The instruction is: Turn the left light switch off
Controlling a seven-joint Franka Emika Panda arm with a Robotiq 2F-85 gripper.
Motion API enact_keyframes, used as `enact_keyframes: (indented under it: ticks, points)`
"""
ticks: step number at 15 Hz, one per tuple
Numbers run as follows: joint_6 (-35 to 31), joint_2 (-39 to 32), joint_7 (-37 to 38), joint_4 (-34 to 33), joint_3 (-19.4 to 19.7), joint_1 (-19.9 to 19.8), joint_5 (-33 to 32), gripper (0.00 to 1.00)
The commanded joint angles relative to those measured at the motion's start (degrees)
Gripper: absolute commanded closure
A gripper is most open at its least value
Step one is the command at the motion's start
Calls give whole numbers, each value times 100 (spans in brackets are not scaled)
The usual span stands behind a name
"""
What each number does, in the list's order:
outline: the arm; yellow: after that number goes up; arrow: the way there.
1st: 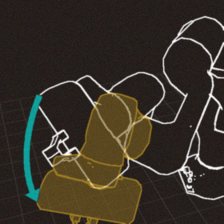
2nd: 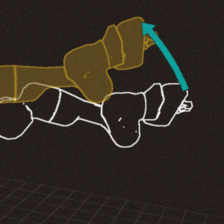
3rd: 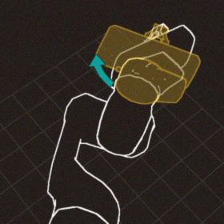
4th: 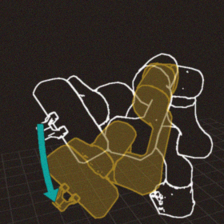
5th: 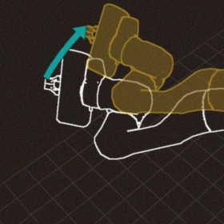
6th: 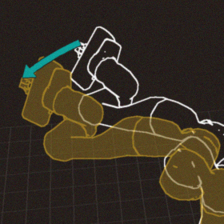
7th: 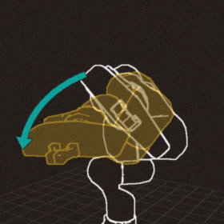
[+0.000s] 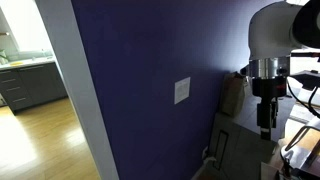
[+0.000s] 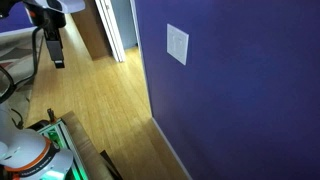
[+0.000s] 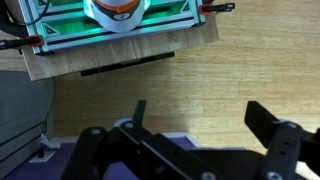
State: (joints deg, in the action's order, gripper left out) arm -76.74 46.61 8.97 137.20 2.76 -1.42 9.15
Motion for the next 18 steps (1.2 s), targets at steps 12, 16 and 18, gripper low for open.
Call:
enact_keyframes:
  ticks: [12,16,18]
  points:
    - [-1345,-346,358,92,-515,-530,-894,0]
    - [-3065,-554,304,285,-506,-511,-1278,0]
    - [-3841,-670,268,376,-450,-487,-1279,0]
